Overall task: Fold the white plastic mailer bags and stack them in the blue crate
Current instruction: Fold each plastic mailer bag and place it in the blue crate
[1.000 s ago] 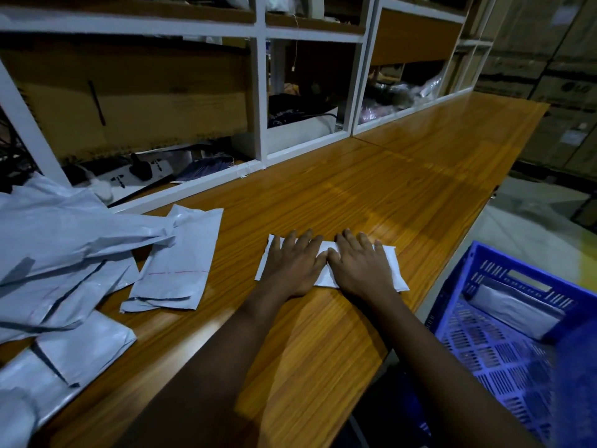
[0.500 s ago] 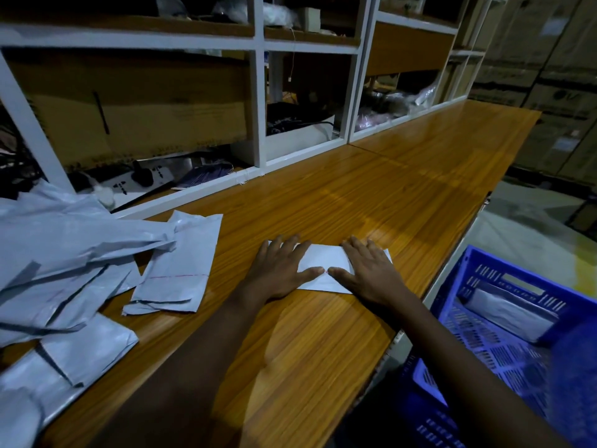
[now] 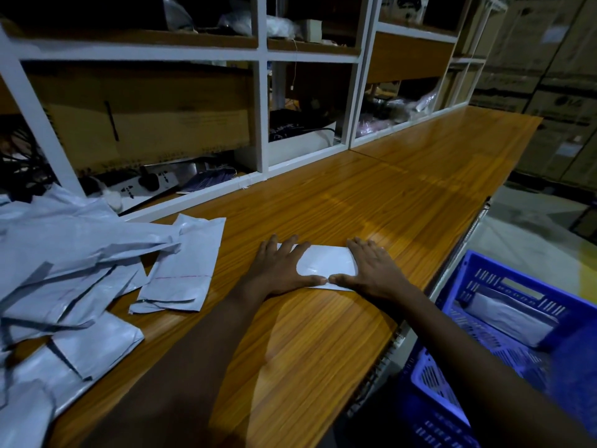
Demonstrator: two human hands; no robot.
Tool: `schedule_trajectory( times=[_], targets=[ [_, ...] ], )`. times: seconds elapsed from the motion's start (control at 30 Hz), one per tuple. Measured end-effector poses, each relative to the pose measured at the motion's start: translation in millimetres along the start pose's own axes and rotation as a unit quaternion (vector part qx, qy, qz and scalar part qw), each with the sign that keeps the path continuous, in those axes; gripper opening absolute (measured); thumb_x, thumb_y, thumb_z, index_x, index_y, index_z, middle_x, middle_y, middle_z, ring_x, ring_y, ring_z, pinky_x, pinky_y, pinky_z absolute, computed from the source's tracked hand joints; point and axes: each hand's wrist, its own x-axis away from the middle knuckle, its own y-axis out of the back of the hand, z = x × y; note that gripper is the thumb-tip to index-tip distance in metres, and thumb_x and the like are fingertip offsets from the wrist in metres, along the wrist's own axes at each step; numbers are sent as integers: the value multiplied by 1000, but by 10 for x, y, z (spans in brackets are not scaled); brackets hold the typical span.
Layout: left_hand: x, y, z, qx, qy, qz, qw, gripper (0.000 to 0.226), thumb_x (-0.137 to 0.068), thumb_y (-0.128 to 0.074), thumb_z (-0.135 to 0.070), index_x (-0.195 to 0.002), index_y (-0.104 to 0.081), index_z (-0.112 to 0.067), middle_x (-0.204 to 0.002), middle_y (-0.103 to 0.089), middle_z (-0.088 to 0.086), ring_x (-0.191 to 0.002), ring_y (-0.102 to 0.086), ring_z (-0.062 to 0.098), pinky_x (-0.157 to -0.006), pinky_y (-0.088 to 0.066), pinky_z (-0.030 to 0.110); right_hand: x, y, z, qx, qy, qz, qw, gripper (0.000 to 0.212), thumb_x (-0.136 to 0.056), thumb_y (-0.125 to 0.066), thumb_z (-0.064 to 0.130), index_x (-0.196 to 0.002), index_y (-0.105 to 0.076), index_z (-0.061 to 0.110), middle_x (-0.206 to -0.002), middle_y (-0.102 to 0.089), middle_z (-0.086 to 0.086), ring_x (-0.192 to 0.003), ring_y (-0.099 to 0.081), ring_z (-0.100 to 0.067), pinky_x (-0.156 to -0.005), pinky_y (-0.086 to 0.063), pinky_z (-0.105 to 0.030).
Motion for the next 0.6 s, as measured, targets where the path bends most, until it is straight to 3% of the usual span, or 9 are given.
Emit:
schedule_trajectory(
  times=[0.2,0.3,0.43,0.53,0.6],
  targets=[
    [9,-15,32,-13,12,1,1000,113,-63,-31,-96,-156,0,-39,-166,3,-1,-150,9,35,-120,1,56,2,-28,-96,16,-7,7,1000,127,-62,-27,97,-158,7,22,-167,5,-7,-153,5,-23,-122,0,-50],
    [19,-44,65,-25,18,2,1000,118,-57,-24,-99,-155,3,-39,-166,5,0,-151,9,33,-119,3,58,99,-55,-178,23,-18,0,1000,125,-61,-8,101,-157,14,24,-166,12,-4,-152,10,-20,-120,4,-53],
    [101,-52,59,-66,30,-11,997,117,-58,-8,-99,-155,10,-36,-165,12,4,-150,13,34,-115,9,62,201,-73,-243,37,-60,-4,998,114,-62,23,89,-157,14,25,-165,15,-2,-152,14,-25,-117,5,-59],
    [223,-29,51,-132,11,-48,990,119,-53,26,-91,-155,13,-32,-164,13,11,-150,13,35,-114,13,63,263,-70,-225,39,-116,-22,992,83,-91,4,70,-159,5,20,-166,11,-4,-151,13,-33,-116,8,-63],
    [294,24,-21,-144,-6,-87,986,105,-68,26,-82,-157,9,-28,-165,6,11,-151,8,33,-117,11,60,301,-22,-124,48,-137,-44,988,71,-102,-9,58,-159,-2,16,-166,4,-10,-151,9,-39,-115,7,-63]
  ],
)
